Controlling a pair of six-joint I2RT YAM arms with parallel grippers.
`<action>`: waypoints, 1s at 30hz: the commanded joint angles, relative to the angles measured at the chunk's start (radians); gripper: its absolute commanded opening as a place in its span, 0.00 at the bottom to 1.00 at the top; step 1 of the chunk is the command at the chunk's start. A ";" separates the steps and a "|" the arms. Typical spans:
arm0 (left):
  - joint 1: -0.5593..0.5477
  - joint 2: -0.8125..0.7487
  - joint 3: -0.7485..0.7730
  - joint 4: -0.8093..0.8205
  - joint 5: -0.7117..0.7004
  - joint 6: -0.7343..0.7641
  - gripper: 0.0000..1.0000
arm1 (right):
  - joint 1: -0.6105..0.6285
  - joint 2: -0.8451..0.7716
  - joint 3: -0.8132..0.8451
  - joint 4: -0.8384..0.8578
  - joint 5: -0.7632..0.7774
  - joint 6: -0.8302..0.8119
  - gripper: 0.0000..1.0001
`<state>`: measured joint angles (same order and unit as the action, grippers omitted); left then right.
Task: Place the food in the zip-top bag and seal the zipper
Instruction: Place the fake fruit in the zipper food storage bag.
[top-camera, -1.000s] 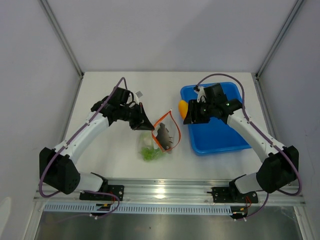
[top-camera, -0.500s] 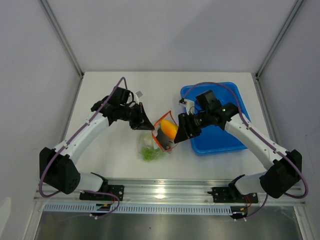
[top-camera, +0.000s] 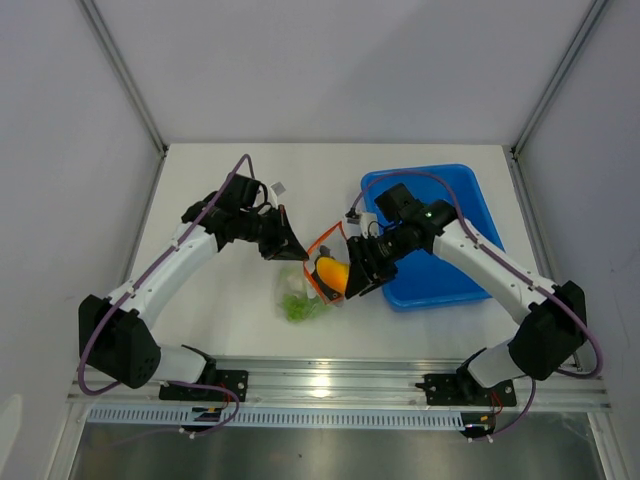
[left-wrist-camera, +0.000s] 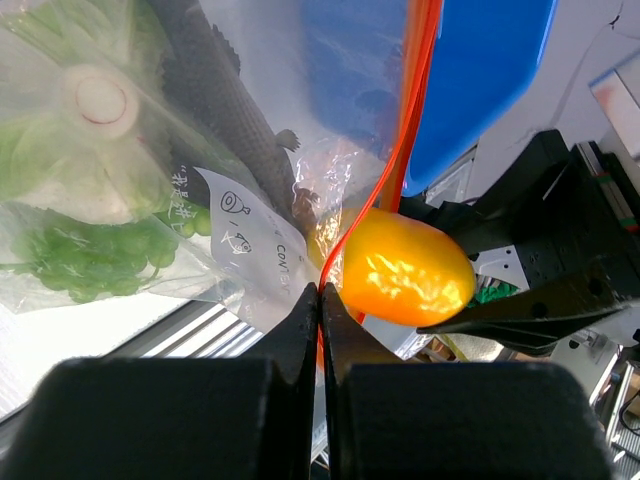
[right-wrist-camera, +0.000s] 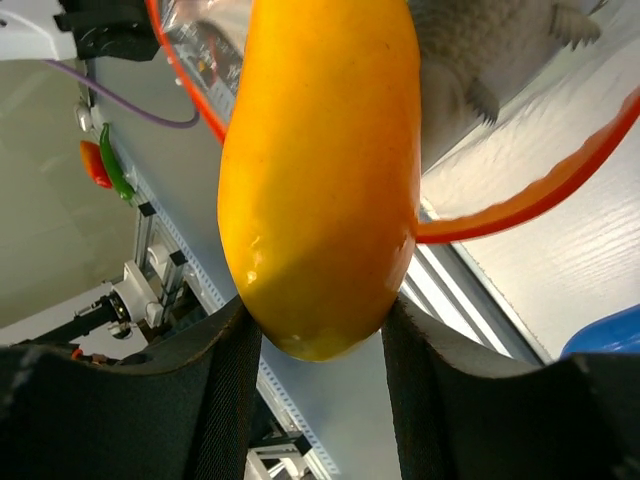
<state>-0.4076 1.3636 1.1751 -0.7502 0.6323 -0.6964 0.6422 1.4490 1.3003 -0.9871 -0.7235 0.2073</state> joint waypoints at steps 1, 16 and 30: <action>0.009 -0.037 0.034 0.011 0.020 0.005 0.01 | 0.007 0.054 0.091 -0.022 0.030 0.003 0.00; 0.009 -0.081 0.038 0.000 0.020 -0.018 0.01 | 0.068 0.382 0.427 -0.101 0.078 0.038 0.08; 0.010 -0.092 0.043 -0.014 0.007 -0.017 0.01 | 0.083 0.387 0.447 -0.107 0.078 0.027 0.63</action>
<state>-0.4068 1.3067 1.1751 -0.7654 0.6323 -0.7071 0.7235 1.8626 1.7111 -1.0832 -0.6407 0.2371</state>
